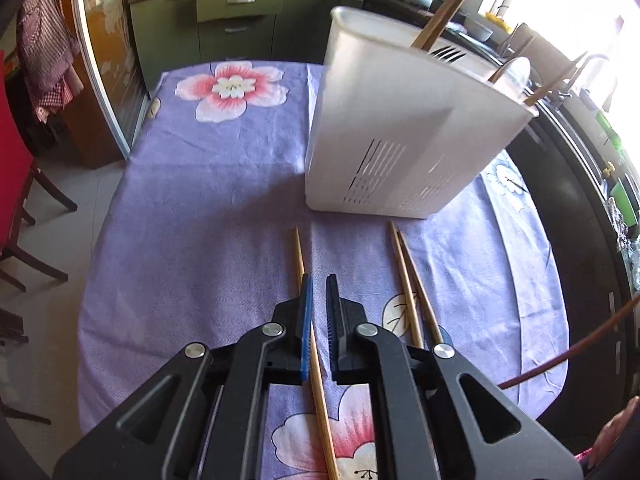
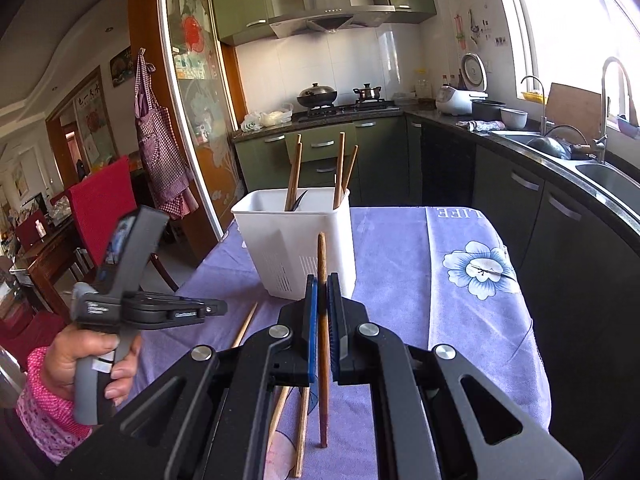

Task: Organize utensils

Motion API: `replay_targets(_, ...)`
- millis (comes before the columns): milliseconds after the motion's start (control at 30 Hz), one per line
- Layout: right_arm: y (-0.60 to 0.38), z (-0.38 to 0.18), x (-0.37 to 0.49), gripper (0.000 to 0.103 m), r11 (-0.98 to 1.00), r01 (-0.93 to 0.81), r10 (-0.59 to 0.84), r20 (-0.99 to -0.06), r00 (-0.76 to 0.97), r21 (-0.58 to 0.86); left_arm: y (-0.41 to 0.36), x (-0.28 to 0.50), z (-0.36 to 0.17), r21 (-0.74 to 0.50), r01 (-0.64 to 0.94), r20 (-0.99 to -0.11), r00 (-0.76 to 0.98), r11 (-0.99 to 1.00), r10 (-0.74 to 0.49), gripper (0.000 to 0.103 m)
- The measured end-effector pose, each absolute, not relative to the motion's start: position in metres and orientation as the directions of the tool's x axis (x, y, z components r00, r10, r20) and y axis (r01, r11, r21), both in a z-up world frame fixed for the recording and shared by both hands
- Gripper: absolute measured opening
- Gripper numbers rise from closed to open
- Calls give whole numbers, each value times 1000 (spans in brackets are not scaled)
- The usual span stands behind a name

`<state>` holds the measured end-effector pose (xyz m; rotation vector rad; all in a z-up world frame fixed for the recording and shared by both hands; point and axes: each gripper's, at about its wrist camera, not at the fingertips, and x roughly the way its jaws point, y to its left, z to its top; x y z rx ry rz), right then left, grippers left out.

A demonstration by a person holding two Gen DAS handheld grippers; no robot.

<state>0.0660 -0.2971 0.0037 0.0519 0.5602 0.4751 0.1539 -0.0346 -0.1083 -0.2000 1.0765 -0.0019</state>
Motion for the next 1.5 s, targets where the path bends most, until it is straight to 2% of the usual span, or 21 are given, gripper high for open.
replay_targets(133,-302,5,67,6,890,-417,450,-495,743,183,-31,169,-130,-130,-139,-903,426,982,-60,6)
replay_targets(267,-305,4,69,6,889,-416,455,-493,742,193,-31,177,-143,-141,-146,-919,386,979,-75,7)
replay_targets(433,-305,3,69,6,885,-420,462,-491,738,201,-29,185,-153,-125,-170,-931,360,977,-56,12)
replay_targets(500,-305,3,70,6,884,-421,463,-491,737,203,-30,186,-155,-123,-167,-933,355,978,-57,18)
replay_targets(633,-305,2,70,6,884,-420,465,-490,737,207,-34,189,-155,-93,-145,-933,359,985,-35,18)
replay_targets(700,-305,3,70,6,882,-421,467,-490,736,210,-37,190,-156,-82,-130,-933,360,988,-30,6)
replay_targets(833,-304,3,70,6,883,-421,467,-490,736,209,-44,184,-153,-78,-112,-927,374,991,-30,6)
replay_targets(967,-304,4,70,6,884,-420,465,-491,736,208,-47,170,-134,-53,-103,-893,449,993,-1,6)
replay_targets(1200,-307,3,72,6,888,-412,457,-493,740,206,-52,126,-79,-22,-72,-787,617,997,27,6)
replay_targets(1500,-305,4,70,6,891,-409,451,-496,742,199,-53,82,-23,-30,-34,-679,734,999,4,6)
